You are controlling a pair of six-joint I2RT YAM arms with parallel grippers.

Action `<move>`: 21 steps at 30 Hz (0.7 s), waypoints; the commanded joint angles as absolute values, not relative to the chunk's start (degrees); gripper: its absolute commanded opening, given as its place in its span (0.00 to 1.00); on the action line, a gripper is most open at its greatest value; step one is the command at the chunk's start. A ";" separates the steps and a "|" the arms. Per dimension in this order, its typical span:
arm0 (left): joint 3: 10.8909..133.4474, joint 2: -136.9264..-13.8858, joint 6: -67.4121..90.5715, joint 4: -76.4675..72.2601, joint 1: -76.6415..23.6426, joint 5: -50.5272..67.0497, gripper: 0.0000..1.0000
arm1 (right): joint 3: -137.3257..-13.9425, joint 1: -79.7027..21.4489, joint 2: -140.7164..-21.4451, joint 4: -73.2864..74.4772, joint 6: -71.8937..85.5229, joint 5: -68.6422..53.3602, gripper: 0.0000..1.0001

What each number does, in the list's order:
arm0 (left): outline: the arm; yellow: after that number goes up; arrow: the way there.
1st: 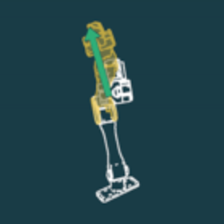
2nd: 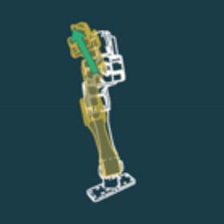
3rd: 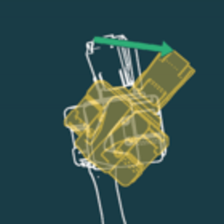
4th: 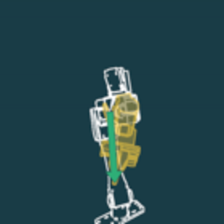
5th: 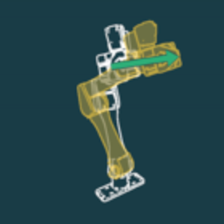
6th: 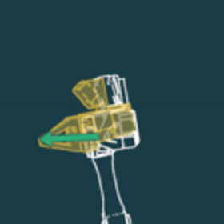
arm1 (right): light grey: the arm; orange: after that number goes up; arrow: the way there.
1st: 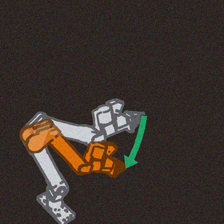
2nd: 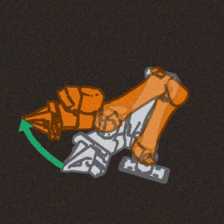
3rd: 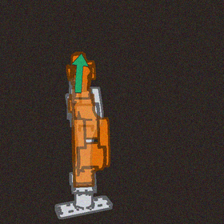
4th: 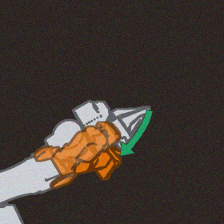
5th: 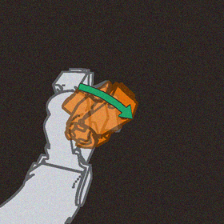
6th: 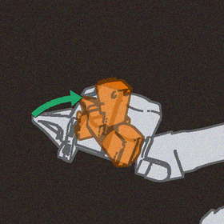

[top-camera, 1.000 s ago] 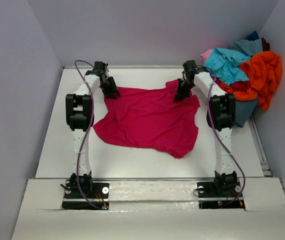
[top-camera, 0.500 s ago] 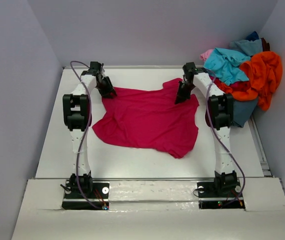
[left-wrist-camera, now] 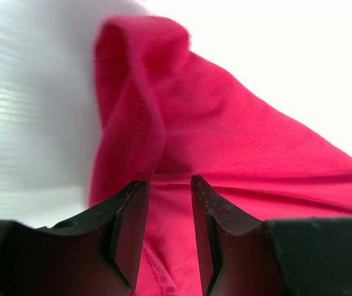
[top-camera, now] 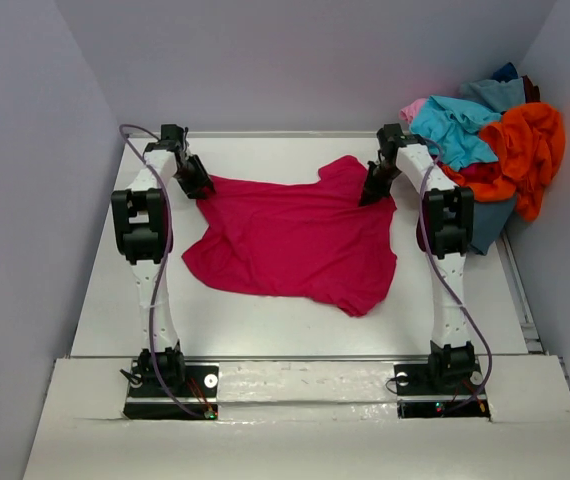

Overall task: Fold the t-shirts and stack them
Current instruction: Flatten the tshirt out

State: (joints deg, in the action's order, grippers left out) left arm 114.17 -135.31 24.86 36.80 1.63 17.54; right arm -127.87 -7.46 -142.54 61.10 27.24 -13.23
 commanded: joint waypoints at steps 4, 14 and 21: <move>113.38 -130.25 23.12 39.29 3.87 13.63 0.46 | -130.43 -6.51 -144.67 62.93 27.42 -11.25 0.13; 114.17 -129.55 22.68 40.34 6.06 11.43 0.46 | -132.28 -6.50 -145.72 63.90 26.81 -11.25 0.13; 113.82 -127.01 22.24 37.54 6.06 8.96 0.46 | -132.19 -5.98 -145.81 64.34 26.02 -10.63 0.13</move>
State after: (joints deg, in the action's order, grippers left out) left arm 113.99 -133.80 23.53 38.98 5.74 11.20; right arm -130.47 -7.07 -144.11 62.87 27.20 -13.32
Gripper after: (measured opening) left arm 0.462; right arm 0.131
